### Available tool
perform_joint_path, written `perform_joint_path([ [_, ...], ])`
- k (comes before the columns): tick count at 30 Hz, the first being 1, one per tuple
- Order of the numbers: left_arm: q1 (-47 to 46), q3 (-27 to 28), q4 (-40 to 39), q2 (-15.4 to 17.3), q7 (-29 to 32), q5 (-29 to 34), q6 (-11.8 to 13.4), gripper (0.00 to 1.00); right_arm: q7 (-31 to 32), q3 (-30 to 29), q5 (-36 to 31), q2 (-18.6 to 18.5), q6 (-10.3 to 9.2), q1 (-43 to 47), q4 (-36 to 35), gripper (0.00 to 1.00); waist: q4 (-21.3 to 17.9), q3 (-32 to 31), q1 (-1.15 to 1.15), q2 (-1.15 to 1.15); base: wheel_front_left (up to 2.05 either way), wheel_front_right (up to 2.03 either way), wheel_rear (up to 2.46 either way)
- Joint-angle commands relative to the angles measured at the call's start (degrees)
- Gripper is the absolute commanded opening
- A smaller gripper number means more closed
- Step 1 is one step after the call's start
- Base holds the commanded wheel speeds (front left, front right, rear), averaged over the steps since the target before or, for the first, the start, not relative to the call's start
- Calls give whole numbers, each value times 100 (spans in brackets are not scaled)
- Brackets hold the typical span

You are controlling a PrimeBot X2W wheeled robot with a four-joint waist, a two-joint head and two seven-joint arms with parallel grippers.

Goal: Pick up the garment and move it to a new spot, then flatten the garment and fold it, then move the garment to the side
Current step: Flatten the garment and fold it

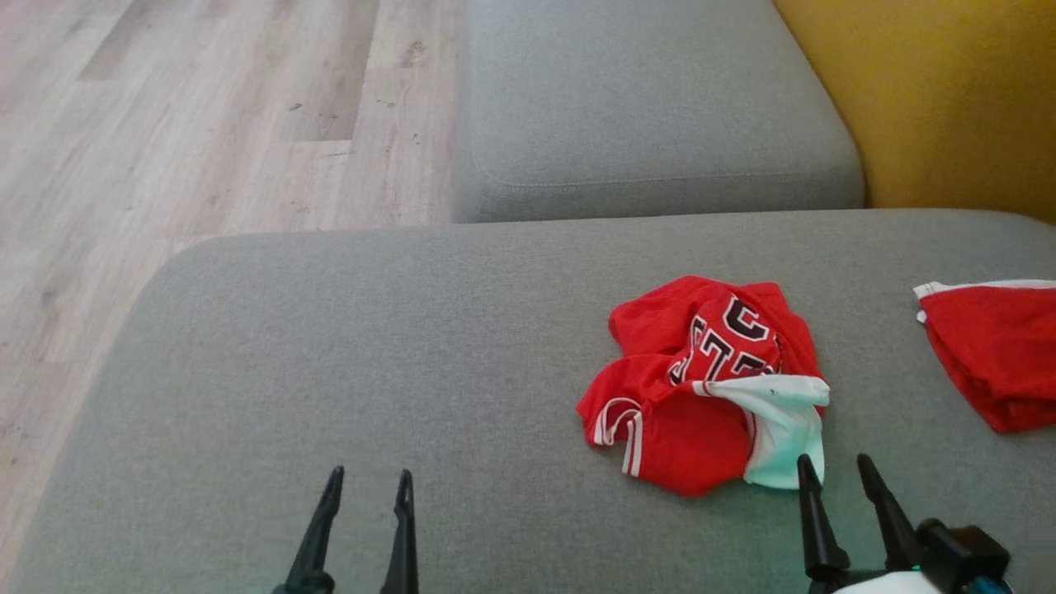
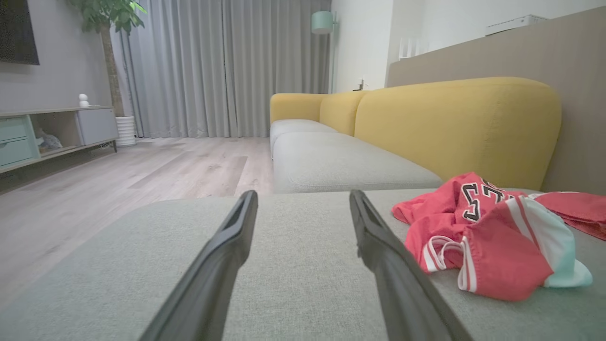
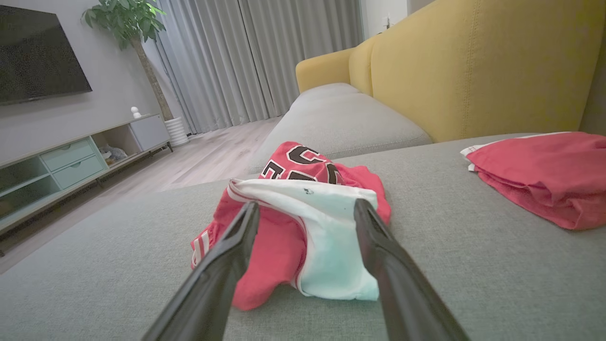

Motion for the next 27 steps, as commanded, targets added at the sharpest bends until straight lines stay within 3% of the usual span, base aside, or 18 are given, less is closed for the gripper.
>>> perform_joint_path([
  [1,-239,145,-125,-39,-31,56,-33,100,-22,172,-38,-43,37,-178,-203,100,-59,32,0,0,0,0,0],
  [10,-1378,-670,913,-40,-31,166,-478,100,-22,478,-36,-195,37,-444,-229,100,-872,531,0,0,0,0,0],
  [17,-3059,-1610,2678,-40,-31,224,-829,100,-22,785,46,-370,37,-842,-252,100,-1778,1207,0,0,0,0,0],
  [27,-4299,-2164,3937,-40,-31,30,-965,100,-22,989,162,-397,37,-1219,-274,100,-2364,1743,0,0,0,0,0],
])
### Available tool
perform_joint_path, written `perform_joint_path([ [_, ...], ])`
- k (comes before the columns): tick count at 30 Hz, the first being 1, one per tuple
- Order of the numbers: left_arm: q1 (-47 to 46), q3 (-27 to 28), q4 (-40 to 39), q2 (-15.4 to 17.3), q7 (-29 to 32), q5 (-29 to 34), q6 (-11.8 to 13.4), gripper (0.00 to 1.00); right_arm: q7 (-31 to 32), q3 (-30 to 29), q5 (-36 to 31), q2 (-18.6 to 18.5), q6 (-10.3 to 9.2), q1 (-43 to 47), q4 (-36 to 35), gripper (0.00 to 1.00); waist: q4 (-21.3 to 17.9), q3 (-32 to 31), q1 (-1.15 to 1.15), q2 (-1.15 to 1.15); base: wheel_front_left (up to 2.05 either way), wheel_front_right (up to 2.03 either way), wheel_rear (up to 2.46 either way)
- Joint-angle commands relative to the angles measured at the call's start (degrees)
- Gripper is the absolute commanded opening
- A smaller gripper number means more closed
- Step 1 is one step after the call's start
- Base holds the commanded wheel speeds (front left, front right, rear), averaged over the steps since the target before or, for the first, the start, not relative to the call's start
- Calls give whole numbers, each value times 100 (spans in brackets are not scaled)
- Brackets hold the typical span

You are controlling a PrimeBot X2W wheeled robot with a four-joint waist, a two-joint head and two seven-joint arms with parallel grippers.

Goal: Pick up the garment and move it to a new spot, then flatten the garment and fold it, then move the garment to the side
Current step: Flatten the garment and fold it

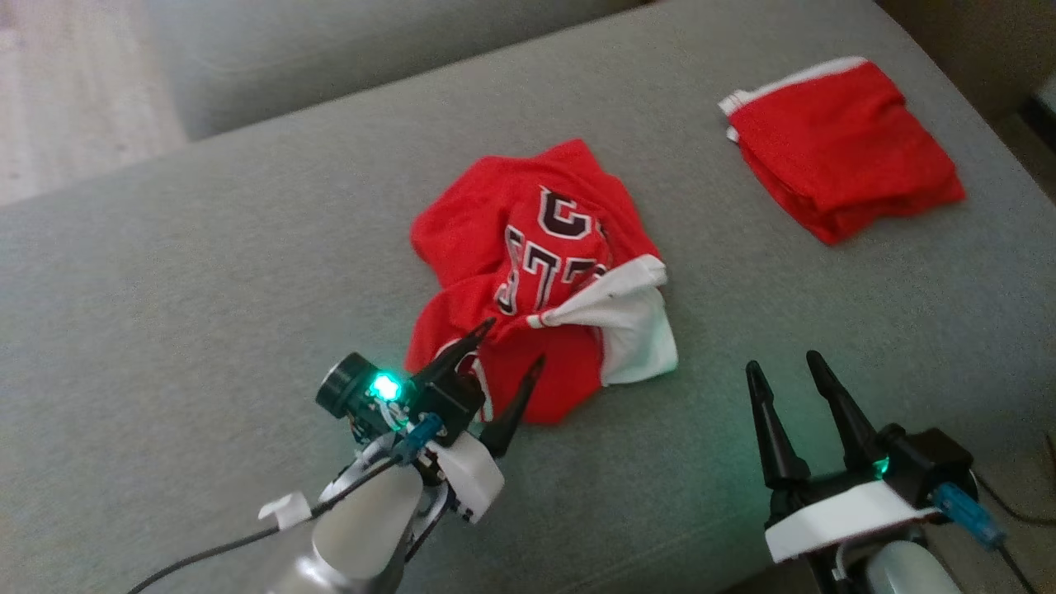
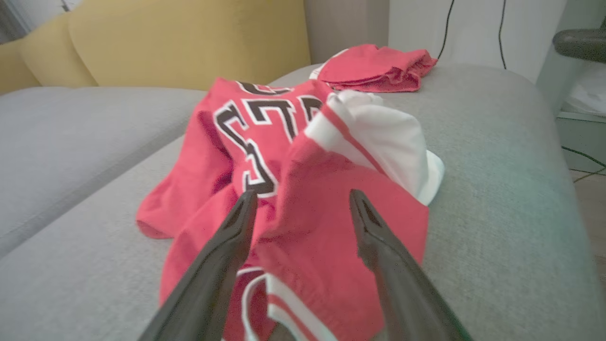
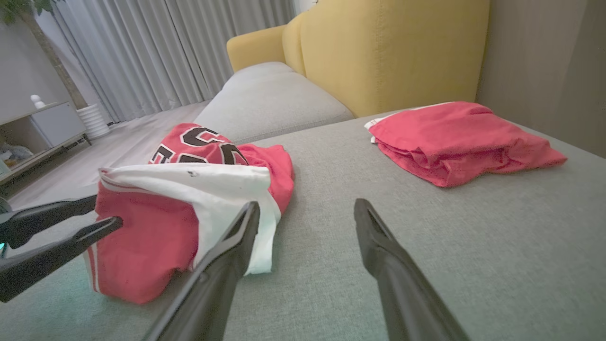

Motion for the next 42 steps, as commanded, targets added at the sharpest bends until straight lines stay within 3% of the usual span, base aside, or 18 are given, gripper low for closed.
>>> perform_joint_path([
  [1,-232,31,4,11,-30,-71,-85,89,-22,157,46,-66,37,-207,-180,100,-268,250,-2,0,0,0,0],
  [2,-284,-53,99,11,-30,-106,-149,30,-22,167,54,-67,37,-229,-178,100,-298,269,-2,0,0,0,0],
  [3,-342,-142,162,11,-30,-139,-209,0,-22,181,59,-65,37,-247,-175,100,-330,279,-2,0,0,0,0],
  [10,-869,-402,-822,11,-30,-59,-255,0,-22,193,46,-30,37,-240,-125,100,-400,159,-2,0,0,0,0],
  [15,-1868,-502,-1542,40,-30,238,-321,0,-22,220,52,18,37,-192,-100,100,-380,-38,-2,0,0,0,0],
  [19,-2935,-366,-1894,310,-30,400,-354,0,-22,281,62,12,37,-159,-43,100,-397,-245,-2,0,0,0,0],
  [24,-3891,134,-1870,878,-30,465,-323,0,-22,261,77,2,37,-66,-50,100,-339,-437,-2,0,0,0,0],
  [27,-3778,397,-1724,1267,-30,370,-265,0,-22,190,69,30,37,24,-93,100,-242,-453,-2,0,0,0,0],
  [32,-2699,618,-1385,1882,-30,131,-205,0,-22,79,83,65,37,113,-134,100,39,-229,-2,0,0,0,0],
  [36,-2070,781,-1063,2134,-30,-2,-68,0,-22,41,93,53,37,87,-144,100,223,-21,-2,0,0,0,0],
  [37,-1902,856,-900,2186,-30,-54,7,71,-22,46,96,46,37,63,-140,100,274,36,-2,0,0,0,0],
  [38,-1765,911,-699,2229,-30,-85,80,100,-22,53,100,40,37,34,-138,100,327,91,-2,0,0,0,0],
  [42,-1464,1157,-260,2212,-30,-286,255,100,-22,52,99,27,37,-64,-144,100,522,202,-2,0,0,0,0],
])
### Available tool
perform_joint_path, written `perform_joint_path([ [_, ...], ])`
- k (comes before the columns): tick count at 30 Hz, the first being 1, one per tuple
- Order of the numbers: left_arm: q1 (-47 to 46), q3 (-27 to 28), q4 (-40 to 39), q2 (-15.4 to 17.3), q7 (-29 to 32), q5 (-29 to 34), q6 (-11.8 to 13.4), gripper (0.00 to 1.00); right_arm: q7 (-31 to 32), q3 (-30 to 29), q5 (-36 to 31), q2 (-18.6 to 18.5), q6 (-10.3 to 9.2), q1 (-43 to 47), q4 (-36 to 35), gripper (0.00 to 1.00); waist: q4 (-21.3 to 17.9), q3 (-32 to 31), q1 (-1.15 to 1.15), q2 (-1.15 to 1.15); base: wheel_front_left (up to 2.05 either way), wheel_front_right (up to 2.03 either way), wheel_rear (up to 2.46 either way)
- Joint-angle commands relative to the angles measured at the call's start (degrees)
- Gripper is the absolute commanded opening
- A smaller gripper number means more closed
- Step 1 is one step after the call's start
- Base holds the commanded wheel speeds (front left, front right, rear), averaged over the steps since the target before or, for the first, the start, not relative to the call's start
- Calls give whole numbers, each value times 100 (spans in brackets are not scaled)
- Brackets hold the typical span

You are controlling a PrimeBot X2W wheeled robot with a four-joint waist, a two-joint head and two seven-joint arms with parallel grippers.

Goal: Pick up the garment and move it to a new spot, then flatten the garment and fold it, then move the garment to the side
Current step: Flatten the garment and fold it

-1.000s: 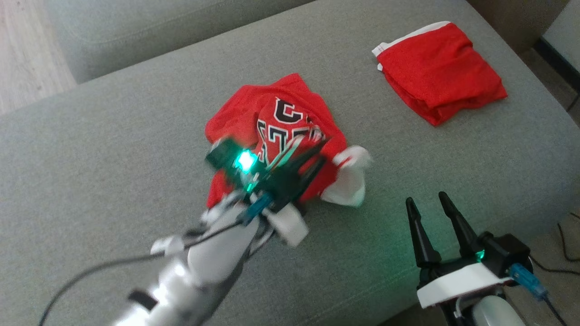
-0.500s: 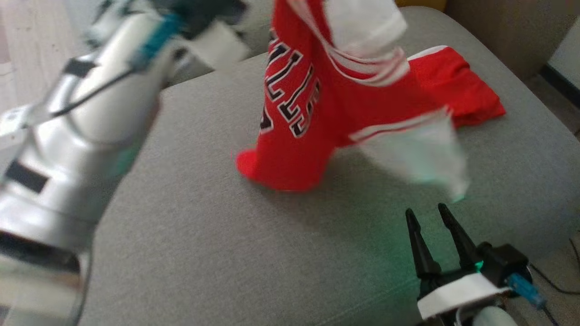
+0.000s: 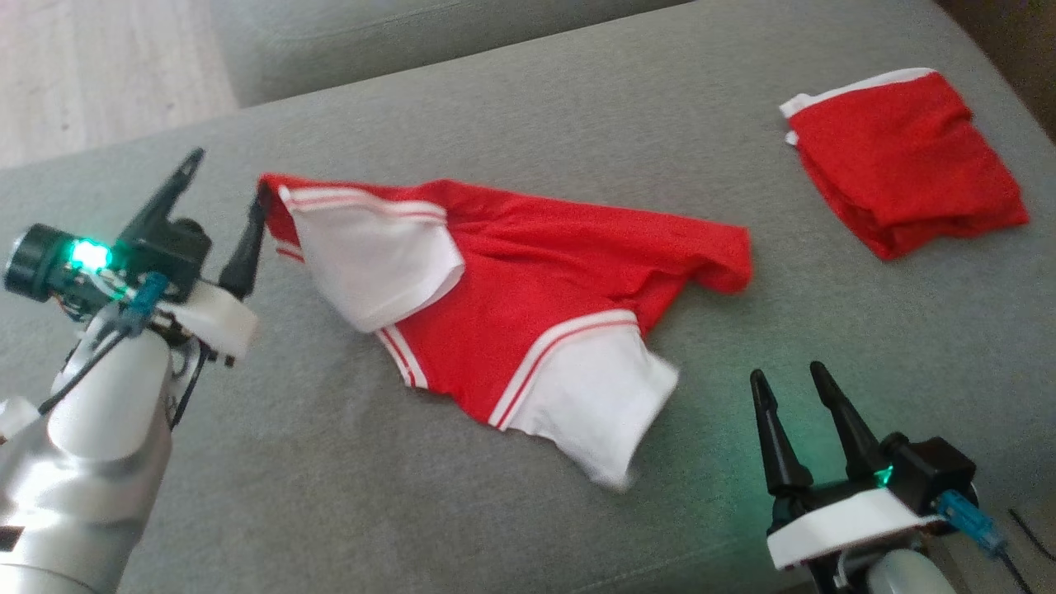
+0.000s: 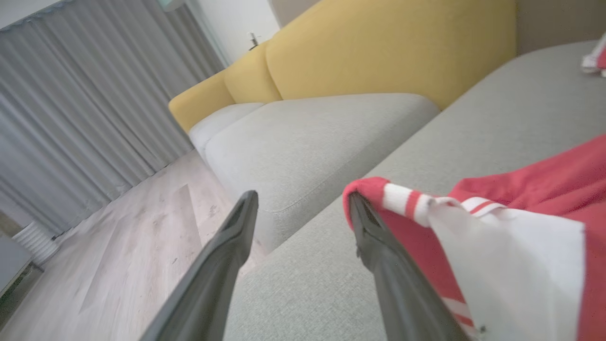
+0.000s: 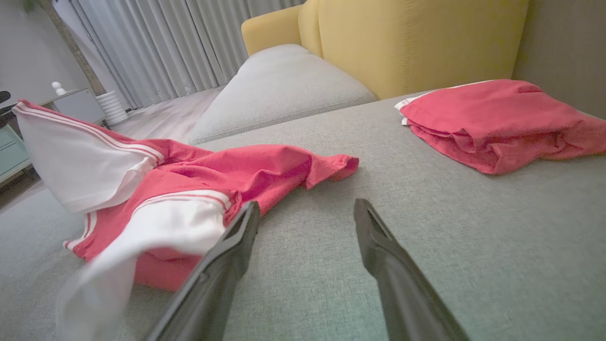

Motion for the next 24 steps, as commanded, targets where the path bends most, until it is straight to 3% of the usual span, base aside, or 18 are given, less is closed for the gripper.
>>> perform_joint_path([
  [1,-278,301,-187,189,-30,-52,66,100,-22,110,19,-40,37,-174,-181,100,132,67,-1,0,0,0,0],
  [7,412,638,-999,-35,-30,-161,390,100,-22,78,11,-50,37,-148,-149,100,295,-81,-1,0,0,0,0],
  [13,1635,396,-1757,-574,-30,-93,527,100,-22,-13,-2,-35,37,66,-157,100,413,-283,-1,0,0,0,0],
  [18,2457,-362,-2110,-1142,-30,36,171,100,-22,-76,14,-17,37,133,-193,100,485,-249,-1,0,0,0,0],
  [21,2623,-859,-1905,-1411,-27,114,-157,100,-22,-67,17,-11,37,93,-207,100,499,-162,-1,0,0,0,0],
  [24,2538,-1191,-1585,-1649,-5,145,-324,100,-22,-51,25,-11,37,22,-223,100,494,-44,-1,0,0,0,0],
])
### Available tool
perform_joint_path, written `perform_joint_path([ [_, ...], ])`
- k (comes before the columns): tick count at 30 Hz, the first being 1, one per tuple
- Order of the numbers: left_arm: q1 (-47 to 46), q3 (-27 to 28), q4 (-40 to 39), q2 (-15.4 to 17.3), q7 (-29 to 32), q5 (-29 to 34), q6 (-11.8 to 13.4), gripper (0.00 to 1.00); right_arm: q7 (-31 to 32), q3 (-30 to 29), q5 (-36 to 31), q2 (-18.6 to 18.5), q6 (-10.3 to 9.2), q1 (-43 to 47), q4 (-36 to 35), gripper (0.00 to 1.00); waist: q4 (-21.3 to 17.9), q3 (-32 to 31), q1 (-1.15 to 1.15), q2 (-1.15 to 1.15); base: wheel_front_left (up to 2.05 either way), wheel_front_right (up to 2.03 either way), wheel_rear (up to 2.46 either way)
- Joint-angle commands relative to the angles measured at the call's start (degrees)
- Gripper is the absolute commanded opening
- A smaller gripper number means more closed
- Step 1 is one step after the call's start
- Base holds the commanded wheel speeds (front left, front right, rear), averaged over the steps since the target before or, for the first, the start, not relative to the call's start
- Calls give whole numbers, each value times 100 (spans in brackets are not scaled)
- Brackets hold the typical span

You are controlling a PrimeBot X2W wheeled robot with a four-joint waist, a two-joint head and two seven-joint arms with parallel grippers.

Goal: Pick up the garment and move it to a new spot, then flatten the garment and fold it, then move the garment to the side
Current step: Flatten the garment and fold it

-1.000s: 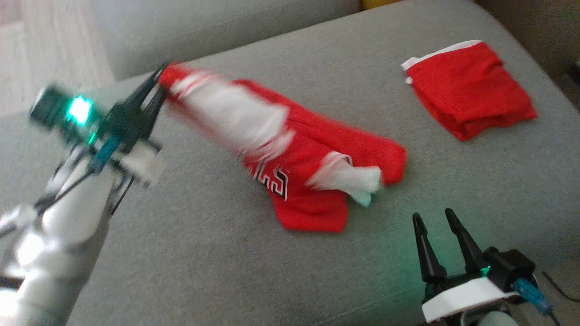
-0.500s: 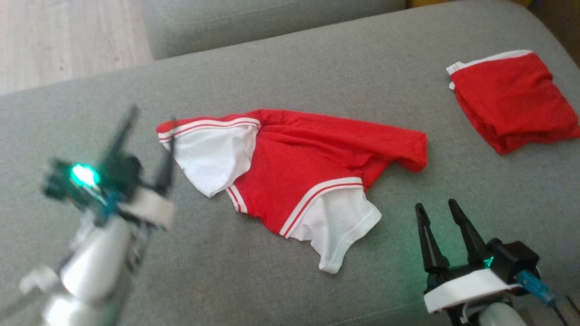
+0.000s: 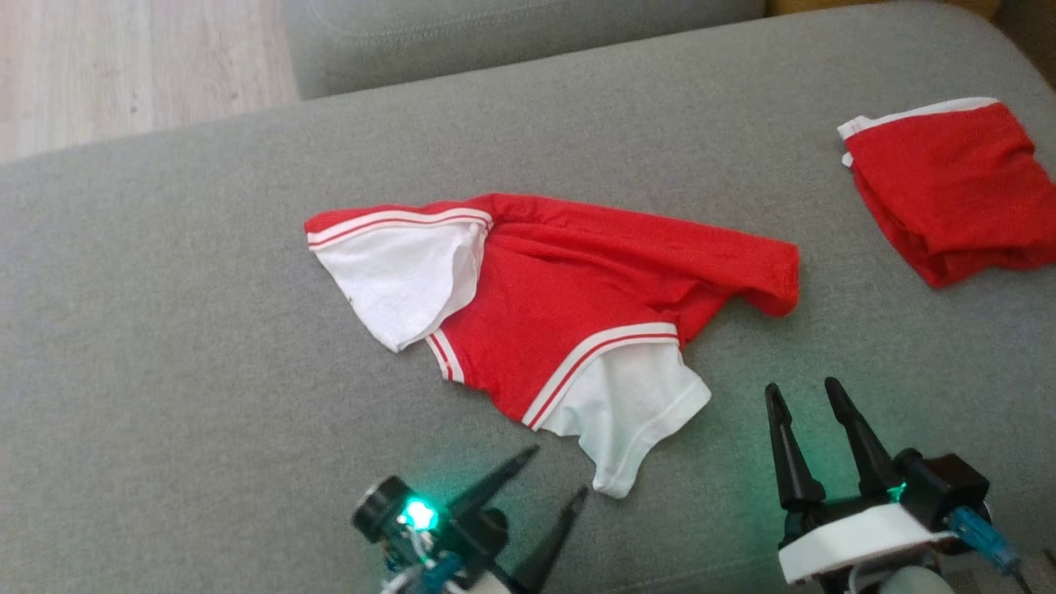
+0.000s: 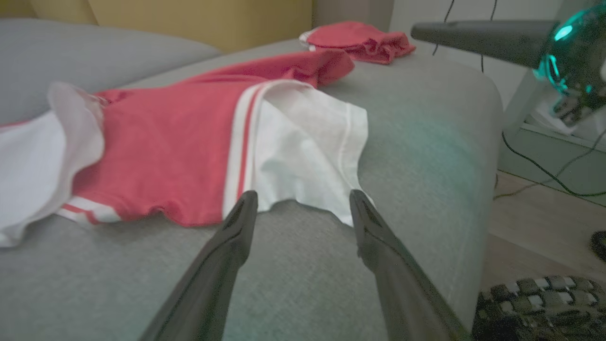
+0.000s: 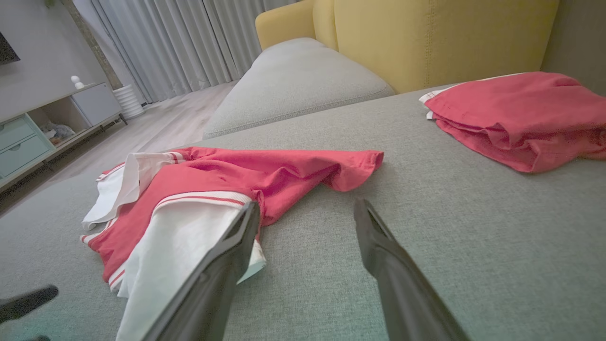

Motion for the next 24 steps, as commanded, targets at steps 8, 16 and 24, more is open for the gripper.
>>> perform_joint_path([
  [8,-783,-795,586,-310,317,-291,-308,100,-22,178,57,-61,37,-371,-188,100,-101,352,0,0,0,0,0],
  [16,-1262,-1165,1086,-353,316,-534,-324,47,-22,189,70,-81,37,-505,-220,100,-162,573,0,0,0,0,0],
  [24,-1483,-1245,1009,-352,90,-767,-149,0,-22,8,54,-139,37,-427,-240,100,78,516,0,0,0,0,0],
])
